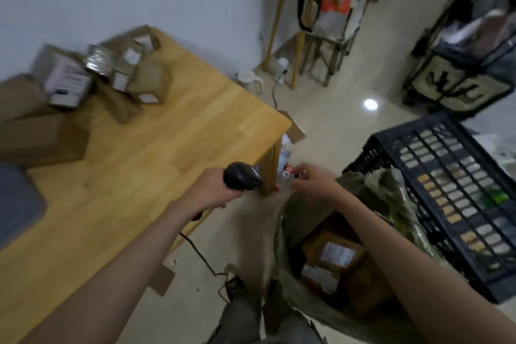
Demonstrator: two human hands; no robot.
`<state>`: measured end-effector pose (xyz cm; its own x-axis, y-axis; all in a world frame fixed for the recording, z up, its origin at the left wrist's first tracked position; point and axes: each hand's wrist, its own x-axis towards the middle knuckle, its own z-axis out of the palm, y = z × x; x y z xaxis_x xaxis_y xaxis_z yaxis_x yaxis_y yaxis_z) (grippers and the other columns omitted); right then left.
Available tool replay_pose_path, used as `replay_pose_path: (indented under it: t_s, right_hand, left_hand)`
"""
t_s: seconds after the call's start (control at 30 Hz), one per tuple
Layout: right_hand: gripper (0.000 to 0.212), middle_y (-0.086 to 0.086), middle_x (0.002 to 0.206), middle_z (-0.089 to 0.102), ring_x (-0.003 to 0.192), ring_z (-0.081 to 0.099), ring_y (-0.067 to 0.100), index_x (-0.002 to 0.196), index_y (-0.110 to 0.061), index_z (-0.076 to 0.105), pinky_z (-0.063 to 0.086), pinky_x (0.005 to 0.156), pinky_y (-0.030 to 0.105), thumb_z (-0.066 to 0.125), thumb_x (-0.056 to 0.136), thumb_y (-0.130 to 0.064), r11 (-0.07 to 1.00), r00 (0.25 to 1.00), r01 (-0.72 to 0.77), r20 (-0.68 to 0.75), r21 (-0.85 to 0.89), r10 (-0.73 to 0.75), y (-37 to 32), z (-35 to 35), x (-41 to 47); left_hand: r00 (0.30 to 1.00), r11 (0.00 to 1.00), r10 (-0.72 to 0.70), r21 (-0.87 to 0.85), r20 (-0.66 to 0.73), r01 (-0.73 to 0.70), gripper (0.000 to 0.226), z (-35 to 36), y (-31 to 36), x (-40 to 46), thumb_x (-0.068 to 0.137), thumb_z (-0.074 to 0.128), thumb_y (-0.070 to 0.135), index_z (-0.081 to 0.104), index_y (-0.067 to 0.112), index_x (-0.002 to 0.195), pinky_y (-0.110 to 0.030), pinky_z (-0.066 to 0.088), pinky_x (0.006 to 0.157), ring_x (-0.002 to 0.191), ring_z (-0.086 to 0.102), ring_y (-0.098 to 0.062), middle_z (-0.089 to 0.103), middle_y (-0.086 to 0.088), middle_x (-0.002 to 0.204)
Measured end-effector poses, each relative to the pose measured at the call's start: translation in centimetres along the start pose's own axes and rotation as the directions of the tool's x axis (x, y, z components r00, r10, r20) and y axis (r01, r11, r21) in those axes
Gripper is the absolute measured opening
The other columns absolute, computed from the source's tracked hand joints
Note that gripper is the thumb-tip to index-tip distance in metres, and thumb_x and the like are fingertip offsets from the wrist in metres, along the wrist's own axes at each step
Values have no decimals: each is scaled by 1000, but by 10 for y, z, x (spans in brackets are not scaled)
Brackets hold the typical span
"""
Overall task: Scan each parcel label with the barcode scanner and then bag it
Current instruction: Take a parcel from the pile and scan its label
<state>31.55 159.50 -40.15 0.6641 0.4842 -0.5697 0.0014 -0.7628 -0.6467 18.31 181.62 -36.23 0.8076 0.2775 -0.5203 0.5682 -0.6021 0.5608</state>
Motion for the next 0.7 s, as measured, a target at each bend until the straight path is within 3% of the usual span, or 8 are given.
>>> replay_pose_path:
  t_s: [0.17,0.33,0.7]
  right_hand:
    - [39,9,116,66,98,66,23,129,-17,56,57,84,39,66,93,-28,986,994,105,21,-130,-103,-94,26,22]
    - [38,6,110,66,96,66,23,130,-18,55,60,76,37,65,96,-30,963,976,197,125,-186,-176,-173,65,36]
    - [40,9,110,66,97,67,25,131,-16,57,61,78,41,66,94,-29,891,918,375,238,-257,-318,-289,133,73]
  left_hand:
    - [985,994,-51,-103,-163,34,14,-71,-48,-28,81,74,24,66,12,81,-36,59,62,56,70,-19,73,-12,70]
    - [954,979,-139,-183,-265,92,14,-122,-100,-59,82,74,22,66,11,86,-36,59,60,55,69,-17,72,-8,74]
    - [869,928,-297,-333,-396,165,17,-193,-176,-92,81,75,21,68,6,82,-32,56,58,52,68,-14,72,-9,73]
